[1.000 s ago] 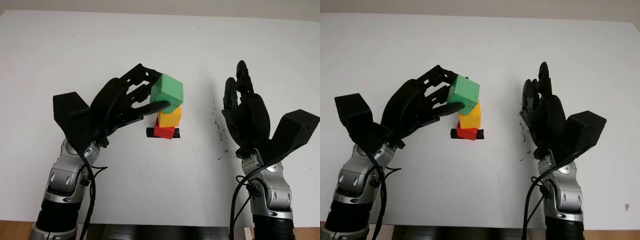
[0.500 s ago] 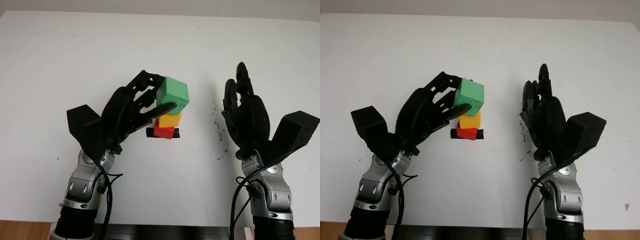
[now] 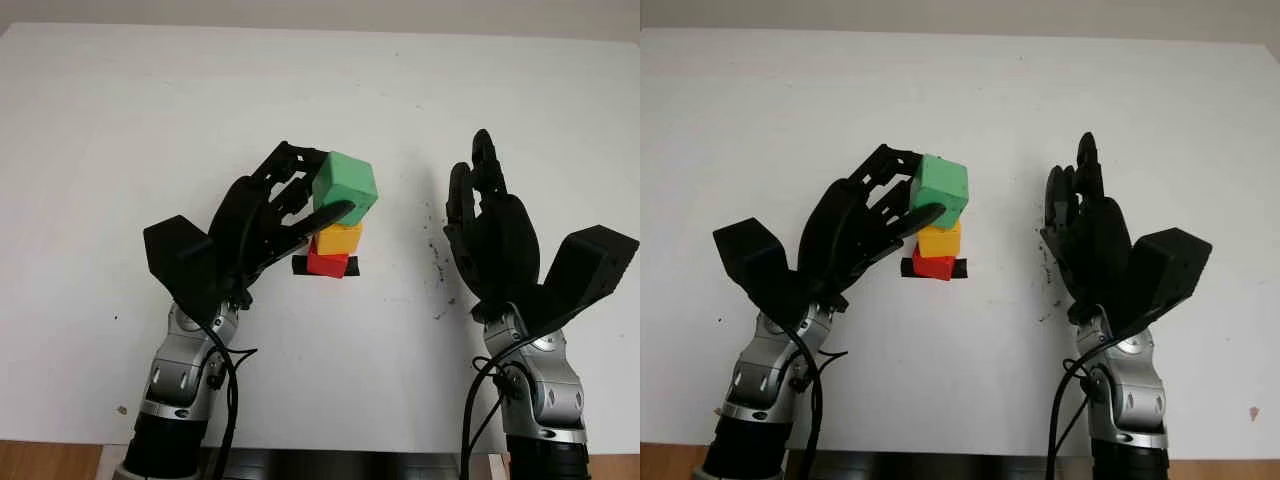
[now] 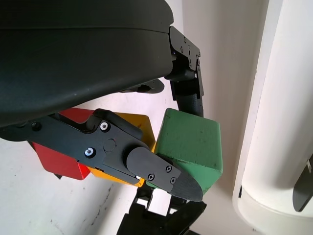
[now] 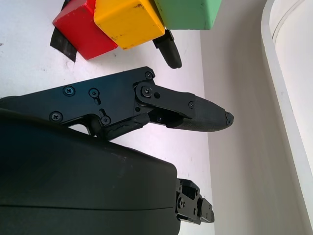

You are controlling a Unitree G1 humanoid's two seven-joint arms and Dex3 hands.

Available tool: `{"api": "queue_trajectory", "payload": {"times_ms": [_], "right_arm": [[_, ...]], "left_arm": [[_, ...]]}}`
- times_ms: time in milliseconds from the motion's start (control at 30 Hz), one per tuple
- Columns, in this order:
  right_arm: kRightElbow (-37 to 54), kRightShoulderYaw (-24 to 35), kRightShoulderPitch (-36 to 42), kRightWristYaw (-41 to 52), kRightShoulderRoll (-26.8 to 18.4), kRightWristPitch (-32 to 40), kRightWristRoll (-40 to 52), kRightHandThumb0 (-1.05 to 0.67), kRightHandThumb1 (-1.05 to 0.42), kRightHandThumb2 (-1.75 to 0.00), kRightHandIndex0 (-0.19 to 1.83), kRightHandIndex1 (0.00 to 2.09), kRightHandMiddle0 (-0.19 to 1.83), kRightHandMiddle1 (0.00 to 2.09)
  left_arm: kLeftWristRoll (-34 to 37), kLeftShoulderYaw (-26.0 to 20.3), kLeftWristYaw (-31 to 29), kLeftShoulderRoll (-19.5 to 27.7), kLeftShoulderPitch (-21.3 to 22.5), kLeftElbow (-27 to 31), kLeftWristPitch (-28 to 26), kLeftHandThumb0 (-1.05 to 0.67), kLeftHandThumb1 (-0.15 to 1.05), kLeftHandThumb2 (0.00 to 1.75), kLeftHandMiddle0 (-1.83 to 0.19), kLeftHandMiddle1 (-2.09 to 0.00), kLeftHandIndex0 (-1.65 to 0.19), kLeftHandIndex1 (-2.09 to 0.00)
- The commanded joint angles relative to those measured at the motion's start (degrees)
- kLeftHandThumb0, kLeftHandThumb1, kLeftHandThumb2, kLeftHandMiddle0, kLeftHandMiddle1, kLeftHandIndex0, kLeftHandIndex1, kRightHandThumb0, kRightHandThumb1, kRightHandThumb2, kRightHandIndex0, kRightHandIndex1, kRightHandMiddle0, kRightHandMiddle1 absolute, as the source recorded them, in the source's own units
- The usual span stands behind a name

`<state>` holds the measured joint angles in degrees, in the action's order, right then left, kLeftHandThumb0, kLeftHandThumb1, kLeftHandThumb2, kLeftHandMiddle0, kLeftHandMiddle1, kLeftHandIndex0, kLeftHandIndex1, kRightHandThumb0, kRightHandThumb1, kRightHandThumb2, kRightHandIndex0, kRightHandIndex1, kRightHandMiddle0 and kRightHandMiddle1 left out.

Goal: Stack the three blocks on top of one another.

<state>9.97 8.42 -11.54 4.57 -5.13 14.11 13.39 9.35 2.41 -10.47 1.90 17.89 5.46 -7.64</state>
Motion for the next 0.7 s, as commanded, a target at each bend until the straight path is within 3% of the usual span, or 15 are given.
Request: {"api": "queue_trajectory", "payload": {"times_ms": [0,333,533,667], "right_arm": [[0.6,0.2,0.7,0.2,0.0,0.0,0.3,-0.61,-1.05,-0.59,-0.19,0.00,-0.19,0.00],[0.8,0.1,0.9,0.5,-0.4,0.1,0.3,-0.60,-1.05,-0.60,-0.19,0.00,-0.19,0.00],[1.1,0.2,0.9,0.4,-0.4,0.5,0.3,-0.60,-1.05,-0.59,-0.19,0.00,-0.19,0.00],[1.6,0.4,1.0,0.6,-0.5,1.0,0.6,-0.60,-1.05,-0.59,-0.19,0.00,-0.19,0.00]], "left_arm": [[-0.5,0.0,0.3,-0.5,0.8,-0.4,1.3,-0.53,1.03,0.05,-0.34,-0.06,-0.31,-1.58],[-1.3,0.4,-1.1,0.2,1.0,-3.1,4.2,-0.51,1.02,0.05,-0.34,-0.06,-0.31,-1.59],[-2.3,0.7,-2.5,1.5,1.0,-4.1,2.3,-0.58,0.99,0.05,-0.36,-0.07,-0.38,-1.56],[-3.0,1.3,-3.2,2.6,0.0,-1.8,0.6,-0.59,0.96,0.05,-0.38,-0.08,-0.45,-1.52]]}}
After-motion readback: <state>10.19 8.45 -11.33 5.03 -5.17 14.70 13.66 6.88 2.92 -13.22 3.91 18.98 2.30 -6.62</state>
